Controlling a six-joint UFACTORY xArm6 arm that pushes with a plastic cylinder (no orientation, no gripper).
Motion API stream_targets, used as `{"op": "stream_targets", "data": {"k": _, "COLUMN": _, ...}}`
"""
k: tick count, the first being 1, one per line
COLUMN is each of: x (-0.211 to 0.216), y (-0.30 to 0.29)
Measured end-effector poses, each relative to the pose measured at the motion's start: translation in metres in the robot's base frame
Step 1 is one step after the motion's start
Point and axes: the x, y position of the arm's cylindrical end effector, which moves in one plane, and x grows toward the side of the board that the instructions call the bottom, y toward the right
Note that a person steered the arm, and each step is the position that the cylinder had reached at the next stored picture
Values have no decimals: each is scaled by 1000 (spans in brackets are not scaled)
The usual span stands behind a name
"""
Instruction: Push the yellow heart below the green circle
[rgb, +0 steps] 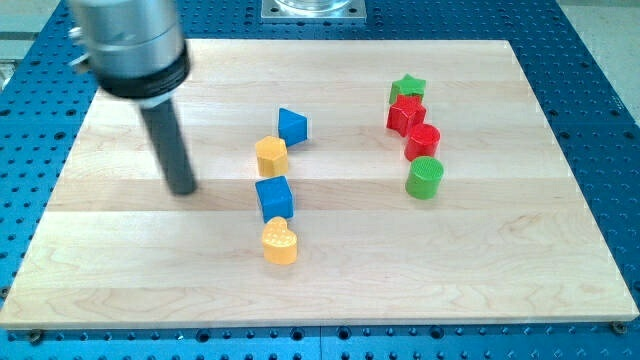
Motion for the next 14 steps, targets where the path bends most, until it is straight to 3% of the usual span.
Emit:
{"op": "stream_targets", "data": {"k": 1, "x": 72, "y": 9}}
{"op": "stream_targets", "data": {"k": 2, "x": 90, "y": 88}}
{"op": "stream_targets", "data": {"k": 3, "x": 56, "y": 177}}
{"op": "stream_targets", "data": {"k": 4, "x": 34, "y": 217}}
{"op": "stream_targets", "data": {"k": 5, "x": 33, "y": 152}}
{"op": "stream_targets", "data": {"k": 6, "x": 6, "y": 121}}
{"op": "stream_targets", "data": {"k": 7, "x": -7, "y": 131}}
{"op": "stream_targets", "data": {"k": 8, "x": 25, "y": 152}}
{"op": "stream_targets", "data": {"k": 9, "x": 27, "y": 166}}
{"op": "stream_targets", "data": {"k": 10, "x": 16, "y": 150}}
{"op": "stream_targets", "data": {"k": 12, "x": -26, "y": 216}}
{"op": "stream_targets", "data": {"k": 14, "x": -14, "y": 256}}
